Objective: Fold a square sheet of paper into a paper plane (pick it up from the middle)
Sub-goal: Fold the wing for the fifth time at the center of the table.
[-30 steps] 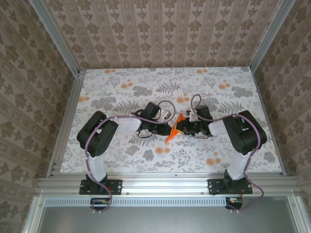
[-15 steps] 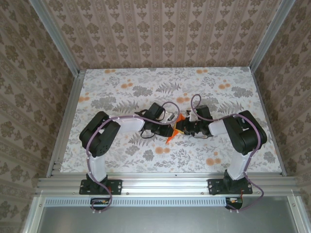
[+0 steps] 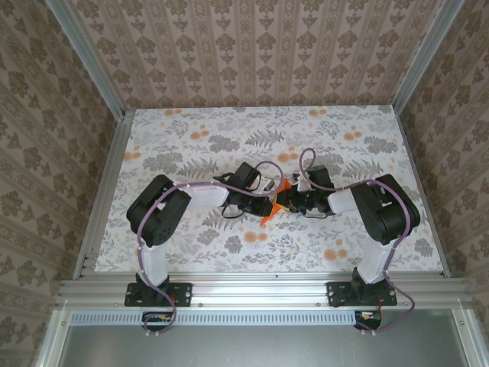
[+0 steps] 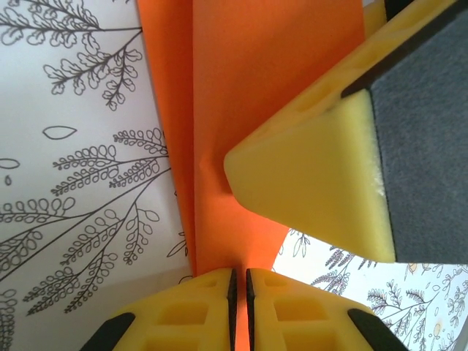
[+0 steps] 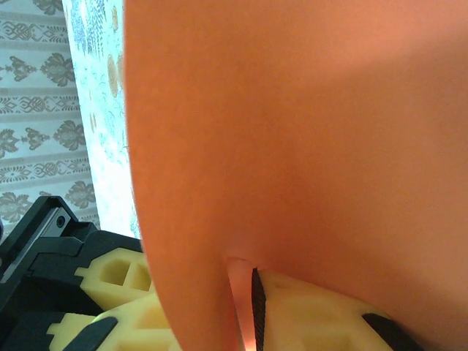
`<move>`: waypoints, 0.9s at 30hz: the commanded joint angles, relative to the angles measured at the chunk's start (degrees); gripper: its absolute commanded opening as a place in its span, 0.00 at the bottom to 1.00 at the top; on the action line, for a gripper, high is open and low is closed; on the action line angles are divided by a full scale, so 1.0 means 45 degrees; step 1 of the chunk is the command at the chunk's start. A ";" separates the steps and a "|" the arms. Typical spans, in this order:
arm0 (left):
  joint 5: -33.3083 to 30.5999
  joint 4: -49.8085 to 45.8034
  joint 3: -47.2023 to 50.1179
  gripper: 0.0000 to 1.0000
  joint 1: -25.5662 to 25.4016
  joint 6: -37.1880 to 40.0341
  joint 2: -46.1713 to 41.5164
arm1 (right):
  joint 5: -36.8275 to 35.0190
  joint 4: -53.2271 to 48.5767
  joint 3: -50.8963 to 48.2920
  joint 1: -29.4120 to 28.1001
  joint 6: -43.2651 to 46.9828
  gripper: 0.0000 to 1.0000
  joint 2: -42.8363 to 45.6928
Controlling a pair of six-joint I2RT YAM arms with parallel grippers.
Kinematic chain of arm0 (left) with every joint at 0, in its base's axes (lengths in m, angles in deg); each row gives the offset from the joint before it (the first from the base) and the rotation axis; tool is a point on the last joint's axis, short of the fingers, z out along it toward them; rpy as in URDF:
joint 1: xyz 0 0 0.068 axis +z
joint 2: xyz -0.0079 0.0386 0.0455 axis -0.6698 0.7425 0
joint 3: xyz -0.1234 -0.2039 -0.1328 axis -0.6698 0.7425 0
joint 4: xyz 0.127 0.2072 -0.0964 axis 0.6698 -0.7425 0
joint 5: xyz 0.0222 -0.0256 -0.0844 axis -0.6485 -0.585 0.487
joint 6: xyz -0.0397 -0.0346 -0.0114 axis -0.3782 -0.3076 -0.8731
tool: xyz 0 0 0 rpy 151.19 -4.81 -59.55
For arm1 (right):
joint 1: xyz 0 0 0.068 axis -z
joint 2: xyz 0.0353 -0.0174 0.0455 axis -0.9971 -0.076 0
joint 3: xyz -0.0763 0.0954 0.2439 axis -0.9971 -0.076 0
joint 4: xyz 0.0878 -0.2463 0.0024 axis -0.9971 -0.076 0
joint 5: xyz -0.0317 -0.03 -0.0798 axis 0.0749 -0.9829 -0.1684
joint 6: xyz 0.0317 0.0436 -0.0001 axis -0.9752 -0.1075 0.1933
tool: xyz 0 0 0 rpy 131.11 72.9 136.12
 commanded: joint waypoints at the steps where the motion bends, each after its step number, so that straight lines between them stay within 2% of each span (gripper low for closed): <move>1: -0.0150 -0.0171 -0.0278 0.15 -0.0080 -0.0028 0.0219 | -0.2376 -0.1907 -0.0222 0.0176 0.0822 0.22 -0.0335; 13: 0.0407 0.0356 0.0084 0.13 0.0029 -0.0492 -0.0182 | -0.3313 -0.3318 0.0157 0.0157 0.1262 0.09 -0.0115; 17: 0.1101 0.1162 0.0611 0.17 0.0302 -0.1106 -0.0577 | -0.3478 -0.3603 0.0283 0.0147 0.1329 0.09 -0.0197; 27: 0.2528 0.2546 0.1744 0.18 0.0609 -0.2116 -0.0747 | -0.3466 -0.3613 0.0349 0.0144 0.1282 0.09 -0.0302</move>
